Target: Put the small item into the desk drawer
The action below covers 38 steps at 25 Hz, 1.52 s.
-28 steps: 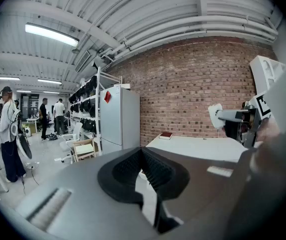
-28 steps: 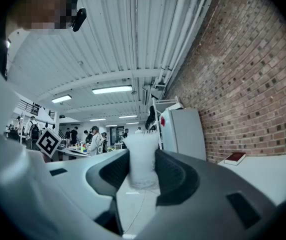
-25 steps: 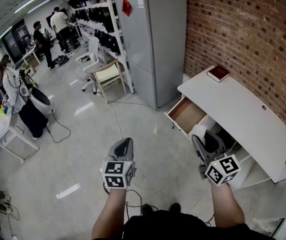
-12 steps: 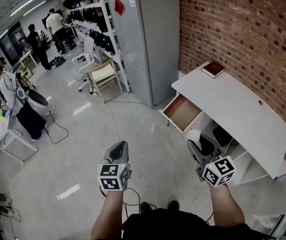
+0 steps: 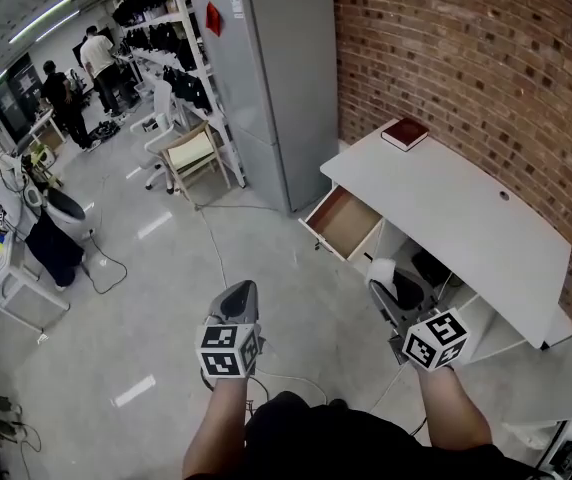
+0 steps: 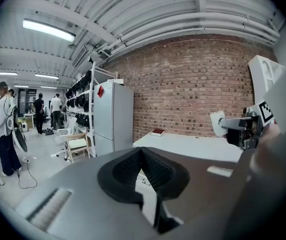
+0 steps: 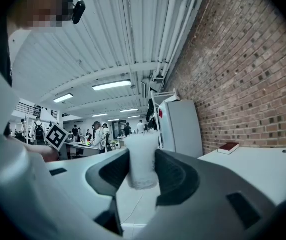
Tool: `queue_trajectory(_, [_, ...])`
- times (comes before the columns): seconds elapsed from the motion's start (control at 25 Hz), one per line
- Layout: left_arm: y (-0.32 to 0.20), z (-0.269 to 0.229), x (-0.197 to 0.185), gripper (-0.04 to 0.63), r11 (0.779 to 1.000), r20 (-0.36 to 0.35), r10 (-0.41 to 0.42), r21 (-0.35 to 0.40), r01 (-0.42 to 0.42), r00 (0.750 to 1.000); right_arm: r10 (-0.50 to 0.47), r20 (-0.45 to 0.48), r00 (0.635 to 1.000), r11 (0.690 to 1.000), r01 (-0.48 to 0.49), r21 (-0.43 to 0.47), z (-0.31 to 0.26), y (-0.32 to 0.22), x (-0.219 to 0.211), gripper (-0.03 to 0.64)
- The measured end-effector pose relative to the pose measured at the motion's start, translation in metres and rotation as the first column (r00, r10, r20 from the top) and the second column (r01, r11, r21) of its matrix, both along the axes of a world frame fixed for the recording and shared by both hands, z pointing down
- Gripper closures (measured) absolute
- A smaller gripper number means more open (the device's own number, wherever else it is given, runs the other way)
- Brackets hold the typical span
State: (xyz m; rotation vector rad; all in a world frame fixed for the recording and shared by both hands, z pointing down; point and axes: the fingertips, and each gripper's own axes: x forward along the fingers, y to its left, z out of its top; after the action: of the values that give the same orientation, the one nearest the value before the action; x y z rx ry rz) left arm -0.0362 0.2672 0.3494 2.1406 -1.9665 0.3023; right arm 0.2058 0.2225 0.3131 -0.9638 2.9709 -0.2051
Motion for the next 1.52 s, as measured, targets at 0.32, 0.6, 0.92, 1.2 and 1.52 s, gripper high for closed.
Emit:
queue_trajectory(0.32, [-0.009,0.002,0.021,0.583,0.999,0.003,0.033,-0.004,-0.033,0.999,0.017,0.025,1.0,0.999,-0.016,-0.031,0.003,-0.004,0.02,0.456])
queue_trajectory(0.6, [-0.031,0.015,0.013,0.583,0.999,-0.014,0.045,-0.02,-0.046,0.999,0.024,0.019,1.0,0.998,-0.023,-0.052,0.014,-0.021,0.013,0.456])
queue_trajectory(0.92, [-0.09,0.024,-0.012,0.583,0.997,-0.044,0.066,-0.03,-0.067,0.997,0.034,0.005,0.999,0.995,-0.033,-0.099,0.033,-0.079,-0.013,0.456])
queue_trajectory(1.2, [-0.151,0.04,-0.05,0.583,0.995,-0.087,0.069,-0.061,-0.075,0.994,0.01,-0.042,0.999,0.988,-0.016,-0.154,0.053,-0.137,-0.061,0.456])
queue_trajectory(1.52, [-0.214,0.056,-0.092,0.583,0.992,-0.116,0.086,-0.085,-0.096,0.99,0.004,-0.089,0.996,0.982,-0.021,-0.189,0.067,-0.197,-0.11,0.456])
